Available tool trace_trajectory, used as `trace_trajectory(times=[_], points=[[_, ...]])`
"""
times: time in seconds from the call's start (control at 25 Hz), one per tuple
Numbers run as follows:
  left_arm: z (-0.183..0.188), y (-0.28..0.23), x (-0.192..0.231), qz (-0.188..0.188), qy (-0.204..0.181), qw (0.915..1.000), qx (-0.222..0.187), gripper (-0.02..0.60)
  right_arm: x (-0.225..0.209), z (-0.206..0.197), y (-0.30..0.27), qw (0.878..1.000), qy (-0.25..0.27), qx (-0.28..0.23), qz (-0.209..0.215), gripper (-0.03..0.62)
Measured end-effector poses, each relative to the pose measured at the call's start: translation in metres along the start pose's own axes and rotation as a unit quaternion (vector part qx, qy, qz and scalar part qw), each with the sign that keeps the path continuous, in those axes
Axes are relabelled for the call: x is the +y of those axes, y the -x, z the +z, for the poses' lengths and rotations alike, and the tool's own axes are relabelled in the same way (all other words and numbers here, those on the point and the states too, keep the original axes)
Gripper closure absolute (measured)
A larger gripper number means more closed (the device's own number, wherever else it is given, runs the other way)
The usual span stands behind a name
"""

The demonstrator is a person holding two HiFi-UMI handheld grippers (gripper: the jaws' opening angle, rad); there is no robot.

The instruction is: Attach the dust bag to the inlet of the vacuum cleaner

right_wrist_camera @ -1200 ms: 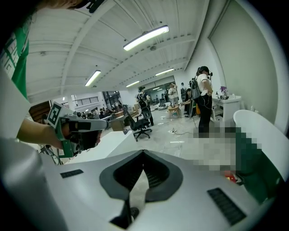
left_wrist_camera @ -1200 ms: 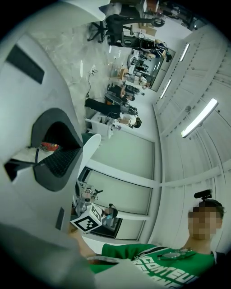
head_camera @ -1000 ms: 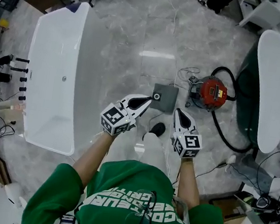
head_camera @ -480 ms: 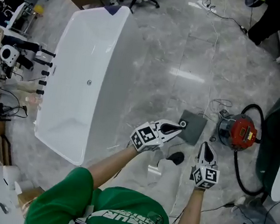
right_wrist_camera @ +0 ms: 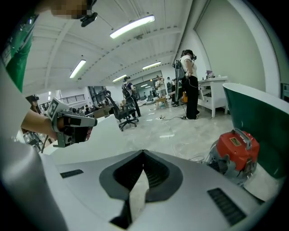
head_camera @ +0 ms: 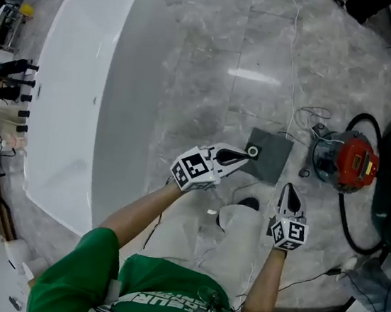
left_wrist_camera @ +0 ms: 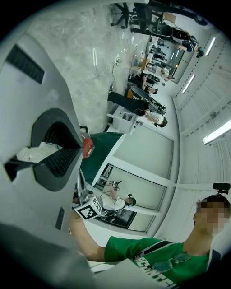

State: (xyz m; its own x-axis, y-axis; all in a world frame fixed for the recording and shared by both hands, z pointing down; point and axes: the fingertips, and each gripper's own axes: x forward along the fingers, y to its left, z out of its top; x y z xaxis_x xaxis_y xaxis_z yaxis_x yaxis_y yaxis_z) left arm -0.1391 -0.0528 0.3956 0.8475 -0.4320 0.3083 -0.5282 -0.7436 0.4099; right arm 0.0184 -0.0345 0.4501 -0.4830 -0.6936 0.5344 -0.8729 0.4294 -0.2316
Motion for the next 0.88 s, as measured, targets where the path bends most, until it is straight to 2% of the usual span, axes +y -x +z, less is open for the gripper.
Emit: trace_trajectory(times=[0.24, 0.4, 0.68, 0.88], points=[[-0.081, -0.044, 0.053, -0.022, -0.010, 0.9996, 0.011, 0.578, -0.047, -0.090, -0.041, 1.000, -0.011, -0.002, -0.012, 0.586], [-0.138, -0.086, 0.077, -0.066, -0.014, 0.9974, 0.026, 0.578, -0.085, -0.146, -0.066, 0.999, -0.025, -0.014, -0.027, 0.586], [-0.235, -0.159, 0.112, -0.142, -0.043, 0.9876, 0.053, 0.578, -0.129, -0.247, -0.133, 0.999, -0.036, -0.022, -0.021, 0.586], [-0.295, -0.190, 0.134, -0.176, -0.075, 0.9790, 0.071, 0.578, -0.139, -0.293, -0.178, 0.996, -0.068, -0.049, 0.002, 0.586]])
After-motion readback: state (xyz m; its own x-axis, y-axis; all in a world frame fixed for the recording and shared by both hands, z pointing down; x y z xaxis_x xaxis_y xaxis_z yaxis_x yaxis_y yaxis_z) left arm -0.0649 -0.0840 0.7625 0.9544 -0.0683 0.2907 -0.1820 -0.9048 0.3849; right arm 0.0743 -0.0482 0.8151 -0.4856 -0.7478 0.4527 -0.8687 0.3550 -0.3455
